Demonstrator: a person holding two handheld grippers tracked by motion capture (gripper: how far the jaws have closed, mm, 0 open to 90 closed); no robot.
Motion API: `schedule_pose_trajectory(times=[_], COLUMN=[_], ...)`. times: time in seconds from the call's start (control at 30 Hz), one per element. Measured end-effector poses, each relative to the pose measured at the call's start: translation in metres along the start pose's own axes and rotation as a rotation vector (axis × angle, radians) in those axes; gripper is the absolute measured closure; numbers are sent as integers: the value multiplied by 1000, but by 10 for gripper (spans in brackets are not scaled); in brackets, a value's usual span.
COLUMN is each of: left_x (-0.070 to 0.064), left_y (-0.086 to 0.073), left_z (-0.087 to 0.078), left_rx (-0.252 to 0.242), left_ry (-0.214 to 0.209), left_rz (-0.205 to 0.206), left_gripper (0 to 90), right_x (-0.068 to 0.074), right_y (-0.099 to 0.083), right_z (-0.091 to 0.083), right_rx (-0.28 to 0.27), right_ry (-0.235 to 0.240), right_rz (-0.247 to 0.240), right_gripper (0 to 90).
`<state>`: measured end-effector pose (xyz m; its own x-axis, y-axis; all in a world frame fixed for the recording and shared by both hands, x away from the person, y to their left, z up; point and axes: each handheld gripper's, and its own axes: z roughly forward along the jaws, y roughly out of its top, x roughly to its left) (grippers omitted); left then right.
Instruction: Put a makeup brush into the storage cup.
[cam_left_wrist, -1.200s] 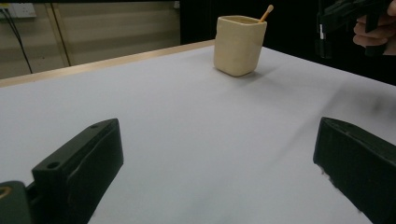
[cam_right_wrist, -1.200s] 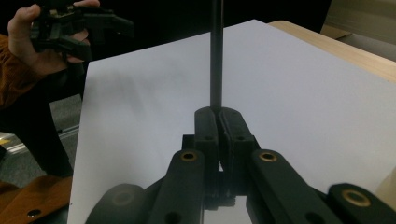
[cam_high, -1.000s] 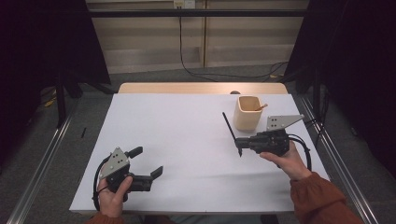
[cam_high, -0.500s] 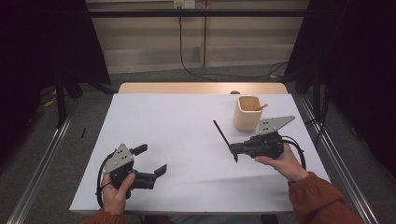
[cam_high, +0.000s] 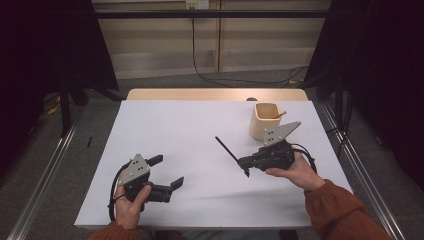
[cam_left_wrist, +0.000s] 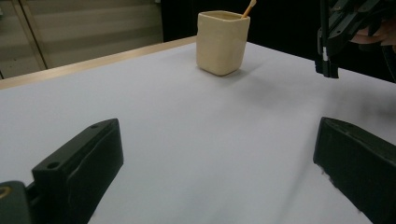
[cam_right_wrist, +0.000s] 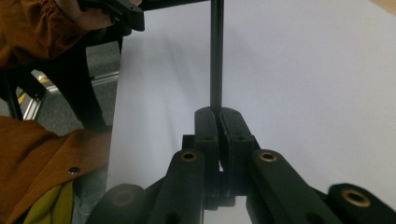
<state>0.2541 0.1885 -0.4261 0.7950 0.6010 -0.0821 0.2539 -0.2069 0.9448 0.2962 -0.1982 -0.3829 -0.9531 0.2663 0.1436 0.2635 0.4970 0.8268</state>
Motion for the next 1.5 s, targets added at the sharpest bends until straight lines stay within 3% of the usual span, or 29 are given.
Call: schedule_pose_trajectory(times=[0.07,0.13,0.43,0.5,0.57,0.63,0.77,0.83,1.23,1.37,1.5], left_x=[0,1,1,1,2,3,3,3,3,2,2], left_y=[0,-1,-1,-1,-1,-2,-2,-2,-2,-2,-2], left_z=[-1,-1,-3,-4,-4,-5,-6,-5,-6,-5,-5], left_rx=[1,-2,6,5,6,8,7,3,11,14,14], left_ry=[3,2,-3,2,5,6,9,7,4,8,8], left_rz=[0,-4,2,6,3,4,4,3,3,7,4], left_gripper=[13,14,15,15,15,15,15,15,15,15,15], right_x=[0,0,2,3,3,3,4,5,5,6,9], right_y=[2,10,24,27,27,28,29,31,32,32,30], right_z=[1,6,11,16,17,23,26,29,35,37,42], right_rx=[15,71,207,275,293,369,423,481,668,703,795], right_ry=[8,12,24,32,30,19,16,17,48,56,77], right_rz=[-7,-31,-72,-91,-93,-109,-125,-138,-156,-171,-185], right_gripper=[862,862,862,862,862,862,862,862,862,862,862])
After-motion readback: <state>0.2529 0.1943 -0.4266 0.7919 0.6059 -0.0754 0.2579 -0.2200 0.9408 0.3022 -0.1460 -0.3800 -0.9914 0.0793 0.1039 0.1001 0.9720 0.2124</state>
